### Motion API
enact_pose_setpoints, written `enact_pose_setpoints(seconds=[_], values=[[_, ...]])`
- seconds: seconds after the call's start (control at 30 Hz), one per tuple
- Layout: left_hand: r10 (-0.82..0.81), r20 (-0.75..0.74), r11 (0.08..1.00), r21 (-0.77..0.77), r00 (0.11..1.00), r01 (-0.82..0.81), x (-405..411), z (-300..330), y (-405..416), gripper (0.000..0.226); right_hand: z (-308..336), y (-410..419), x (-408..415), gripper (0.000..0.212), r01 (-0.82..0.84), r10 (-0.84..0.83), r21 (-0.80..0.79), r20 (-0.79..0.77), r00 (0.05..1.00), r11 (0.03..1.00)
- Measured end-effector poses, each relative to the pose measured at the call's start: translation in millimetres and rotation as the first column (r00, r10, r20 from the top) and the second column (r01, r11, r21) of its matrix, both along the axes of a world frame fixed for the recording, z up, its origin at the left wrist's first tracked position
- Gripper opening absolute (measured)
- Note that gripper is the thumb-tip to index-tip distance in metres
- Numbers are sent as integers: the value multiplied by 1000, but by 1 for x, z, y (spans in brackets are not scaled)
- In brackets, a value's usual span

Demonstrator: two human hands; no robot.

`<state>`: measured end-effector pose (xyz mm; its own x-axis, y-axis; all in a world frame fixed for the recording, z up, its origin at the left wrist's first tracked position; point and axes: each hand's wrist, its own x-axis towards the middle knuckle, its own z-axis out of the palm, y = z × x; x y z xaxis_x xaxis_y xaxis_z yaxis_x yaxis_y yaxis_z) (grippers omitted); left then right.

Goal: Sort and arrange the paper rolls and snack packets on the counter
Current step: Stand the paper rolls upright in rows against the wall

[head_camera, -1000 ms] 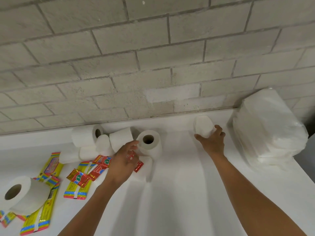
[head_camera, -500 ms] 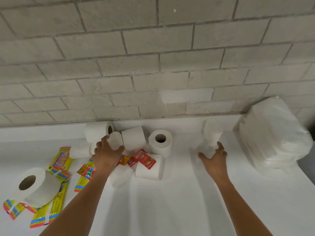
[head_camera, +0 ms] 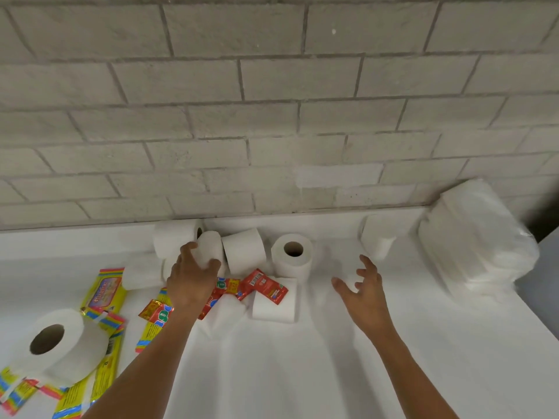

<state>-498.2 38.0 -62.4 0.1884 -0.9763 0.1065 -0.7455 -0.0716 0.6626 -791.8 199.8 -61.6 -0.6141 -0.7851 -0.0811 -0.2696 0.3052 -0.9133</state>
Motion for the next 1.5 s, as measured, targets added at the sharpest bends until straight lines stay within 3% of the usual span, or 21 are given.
enact_pose_setpoints(seconds=[0.17,0.33,0.53,0.7,0.97,1.17,1.37,1.5], values=[[-53,-91,992,-117,995,42,10,29,13,63,22,-14,27,79,-104,104,-26,-2,995,994],[-206,-220,966,-199,953,163,8,60,34,70,55,-28,55,73,-301,305,-80,40,951,950],[-514,-375,850,-101,772,517,-15,84,67,69,81,-24,60,82,-536,546,-114,83,834,836],[-640,-408,728,-52,651,684,-40,83,92,69,83,-3,42,67,-575,593,-152,132,795,804],[-714,-346,657,-32,608,753,-95,72,116,70,69,29,-10,54,-498,515,-140,143,845,856],[-680,-289,722,-105,674,684,-128,65,119,65,63,29,-60,52,-384,400,-135,127,907,913],[-626,-229,777,-111,745,619,-132,57,116,57,63,-2,-115,62,-126,135,-123,71,988,984],[-576,-222,815,-80,787,574,-132,52,115,55,57,-29,-151,58,18,-9,-137,61,998,990]])
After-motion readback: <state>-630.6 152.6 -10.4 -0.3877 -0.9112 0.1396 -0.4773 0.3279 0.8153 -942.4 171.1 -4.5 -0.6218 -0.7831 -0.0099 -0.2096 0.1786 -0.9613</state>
